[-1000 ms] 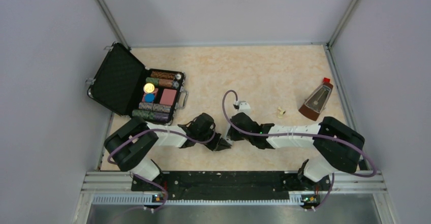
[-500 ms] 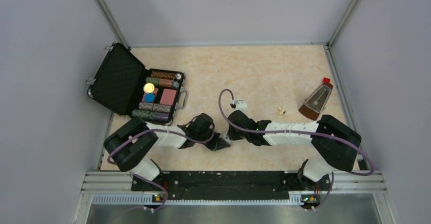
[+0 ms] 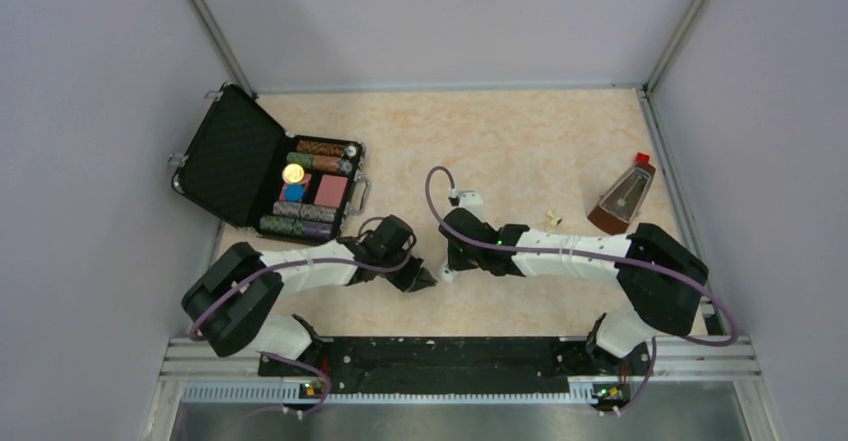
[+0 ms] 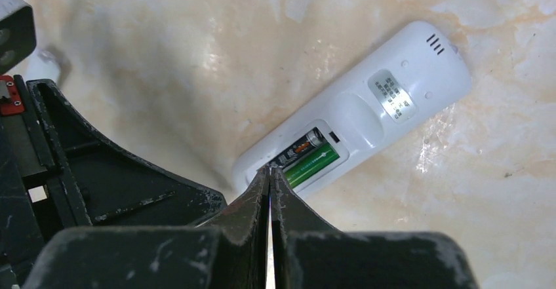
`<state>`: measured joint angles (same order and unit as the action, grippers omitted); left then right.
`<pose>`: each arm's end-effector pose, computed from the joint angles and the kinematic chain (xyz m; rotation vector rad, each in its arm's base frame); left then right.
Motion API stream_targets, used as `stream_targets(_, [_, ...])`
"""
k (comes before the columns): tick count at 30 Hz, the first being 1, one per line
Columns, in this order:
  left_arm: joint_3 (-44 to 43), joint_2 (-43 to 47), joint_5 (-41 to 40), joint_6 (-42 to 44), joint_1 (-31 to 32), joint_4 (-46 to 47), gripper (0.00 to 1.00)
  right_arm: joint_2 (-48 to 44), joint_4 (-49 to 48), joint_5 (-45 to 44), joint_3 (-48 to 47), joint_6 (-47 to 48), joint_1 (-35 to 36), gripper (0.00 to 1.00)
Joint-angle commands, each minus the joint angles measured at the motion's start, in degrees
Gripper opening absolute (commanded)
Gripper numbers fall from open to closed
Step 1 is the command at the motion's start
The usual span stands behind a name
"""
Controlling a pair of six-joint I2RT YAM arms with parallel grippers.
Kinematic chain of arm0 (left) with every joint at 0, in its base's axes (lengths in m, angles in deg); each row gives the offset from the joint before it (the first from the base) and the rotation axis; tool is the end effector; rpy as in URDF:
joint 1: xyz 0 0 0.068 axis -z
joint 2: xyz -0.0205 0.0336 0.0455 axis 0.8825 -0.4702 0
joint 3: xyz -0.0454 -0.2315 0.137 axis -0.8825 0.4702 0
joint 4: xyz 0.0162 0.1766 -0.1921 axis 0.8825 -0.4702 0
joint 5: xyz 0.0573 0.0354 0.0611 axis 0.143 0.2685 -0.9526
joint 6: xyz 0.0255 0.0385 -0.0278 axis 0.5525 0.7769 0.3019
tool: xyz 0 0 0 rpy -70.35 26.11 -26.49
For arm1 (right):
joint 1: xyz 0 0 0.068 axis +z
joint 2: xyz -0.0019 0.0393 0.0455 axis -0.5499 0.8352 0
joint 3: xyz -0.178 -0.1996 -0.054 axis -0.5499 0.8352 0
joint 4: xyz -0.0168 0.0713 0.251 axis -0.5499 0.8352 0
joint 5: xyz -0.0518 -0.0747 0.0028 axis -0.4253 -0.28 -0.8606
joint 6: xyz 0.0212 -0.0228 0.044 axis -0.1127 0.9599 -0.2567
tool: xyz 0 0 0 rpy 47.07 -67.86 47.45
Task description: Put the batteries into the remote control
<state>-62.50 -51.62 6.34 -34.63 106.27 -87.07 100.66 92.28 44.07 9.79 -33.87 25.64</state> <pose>0.1665 -0.1743 0.1251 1.2817 -2.6710 0.9022 0.1658 0.2572 0.1793 -0.2060 2.4971 0.4368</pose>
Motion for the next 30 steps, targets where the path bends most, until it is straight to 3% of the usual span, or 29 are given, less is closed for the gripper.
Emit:
stream_targets(1, [-7.5,6.8,-11.1,10.6,-0.4,-16.5,0.14,-4.1,5.9,-2.3,-6.1,-1.6,0.4,0.05])
stream_targets(12, [-16.3,33.1,-45.7,20.0,-0.7,-47.6,0.26,1.2,8.1,-3.8,-13.2,-8.9,0.8,0.38])
stream_targets(15, [-18.4,41.7,-53.1,25.0,-0.7,-50.7,0.3,6.0,8.4,-4.2,-19.2,-11.6,3.2,0.48])
stream_targets(18, [-21.3,49.1,-57.6,32.0,-0.7,-51.4,0.35,12.6,10.0,-4.4,-26.3,-15.3,5.8,0.52])
stream_targets(23, [-25.8,54.1,-60.9,40.0,-0.7,-52.7,0.4,23.6,15.5,-6.0,-36.7,-26.5,8.7,0.53])
stream_targets(30, [-28.4,58.2,-63.4,42.2,-0.7,-56.8,0.41,38.3,33.1,-11.7,-58.2,-37.2,12.6,0.56])
